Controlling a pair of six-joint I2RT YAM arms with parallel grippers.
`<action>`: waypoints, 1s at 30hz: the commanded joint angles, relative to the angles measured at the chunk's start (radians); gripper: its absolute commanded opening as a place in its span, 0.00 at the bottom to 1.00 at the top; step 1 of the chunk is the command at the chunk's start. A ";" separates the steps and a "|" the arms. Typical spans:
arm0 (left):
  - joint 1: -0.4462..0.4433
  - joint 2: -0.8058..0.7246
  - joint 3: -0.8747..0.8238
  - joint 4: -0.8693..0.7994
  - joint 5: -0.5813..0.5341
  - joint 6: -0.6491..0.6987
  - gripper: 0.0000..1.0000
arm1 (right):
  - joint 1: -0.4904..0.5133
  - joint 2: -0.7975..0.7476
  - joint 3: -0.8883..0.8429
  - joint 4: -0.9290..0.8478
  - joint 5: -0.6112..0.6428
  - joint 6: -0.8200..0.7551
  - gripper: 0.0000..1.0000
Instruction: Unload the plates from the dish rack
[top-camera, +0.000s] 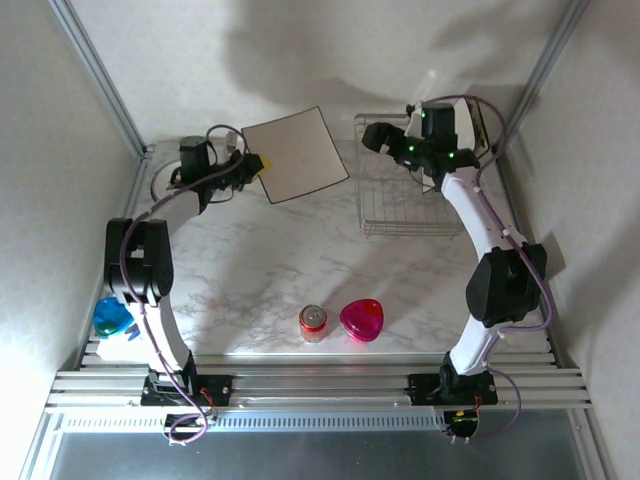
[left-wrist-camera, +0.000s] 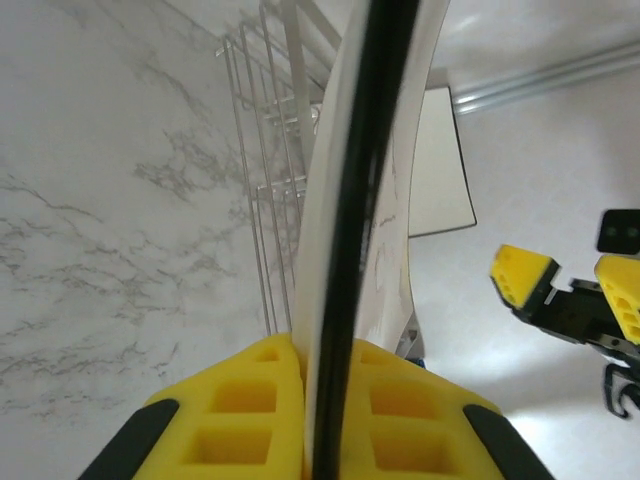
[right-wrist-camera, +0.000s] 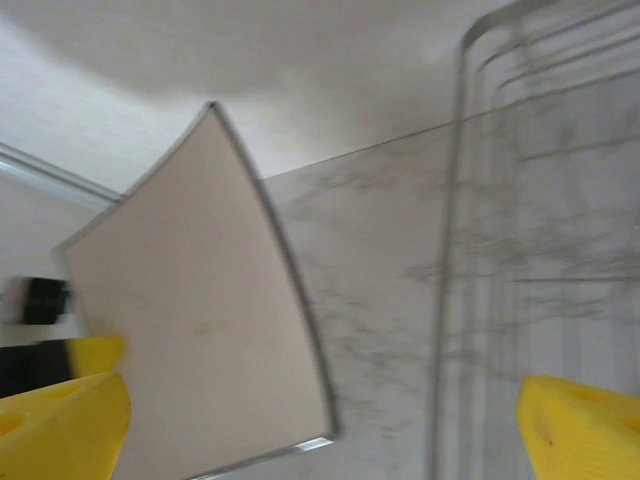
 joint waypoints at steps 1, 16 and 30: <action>0.006 -0.122 -0.024 0.239 -0.082 -0.071 0.00 | -0.016 -0.025 0.092 -0.338 0.237 -0.208 0.99; -0.083 -0.110 -0.335 0.731 -0.775 -0.443 0.00 | -0.029 0.063 0.338 -0.591 0.325 -0.321 0.99; -0.293 -0.040 -0.434 0.847 -1.296 -0.524 0.00 | -0.002 0.197 0.532 -0.734 0.379 -0.363 0.99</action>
